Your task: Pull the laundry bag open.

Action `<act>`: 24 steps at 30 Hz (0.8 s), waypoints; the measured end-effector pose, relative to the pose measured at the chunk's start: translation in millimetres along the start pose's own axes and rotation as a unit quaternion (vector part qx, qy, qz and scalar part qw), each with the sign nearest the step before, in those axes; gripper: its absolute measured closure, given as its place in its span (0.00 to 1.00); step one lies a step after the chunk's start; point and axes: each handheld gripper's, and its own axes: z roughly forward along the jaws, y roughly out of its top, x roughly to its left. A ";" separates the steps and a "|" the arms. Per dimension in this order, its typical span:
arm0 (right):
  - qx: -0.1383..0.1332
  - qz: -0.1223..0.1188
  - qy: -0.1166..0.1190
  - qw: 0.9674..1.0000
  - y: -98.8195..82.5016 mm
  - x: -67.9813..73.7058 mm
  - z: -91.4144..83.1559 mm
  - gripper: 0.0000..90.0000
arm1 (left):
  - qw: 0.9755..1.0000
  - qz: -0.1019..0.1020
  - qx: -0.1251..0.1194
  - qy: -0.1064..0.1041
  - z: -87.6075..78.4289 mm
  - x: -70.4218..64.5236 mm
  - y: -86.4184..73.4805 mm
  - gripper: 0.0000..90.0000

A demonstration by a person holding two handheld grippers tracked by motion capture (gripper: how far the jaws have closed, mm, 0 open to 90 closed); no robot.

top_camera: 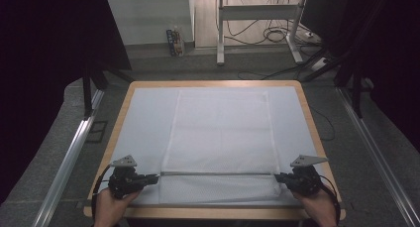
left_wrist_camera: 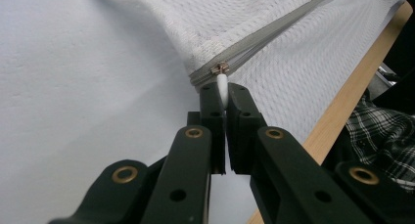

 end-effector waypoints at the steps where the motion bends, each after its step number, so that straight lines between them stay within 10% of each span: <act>1: 0.000 0.000 -0.002 1.000 0.0 0.6 0.3 0.96 | 1.000 0.000 0.001 0.002 0.2 -0.1 0.0 0.98; 10: 0.012 0.000 0.003 1.000 -2.1 4.4 2.9 0.96 | 0.999 0.010 0.024 0.047 2.5 -2.1 0.9 0.98; 20: 0.029 -0.015 0.005 0.999 -5.0 12.4 3.8 0.90 | 0.999 0.017 0.038 0.033 6.9 -2.8 0.9 0.95; 24: 0.014 -0.015 0.005 1.000 -4.4 11.1 2.1 0.80 | 0.998 0.025 0.032 0.045 7.8 -4.6 1.5 0.76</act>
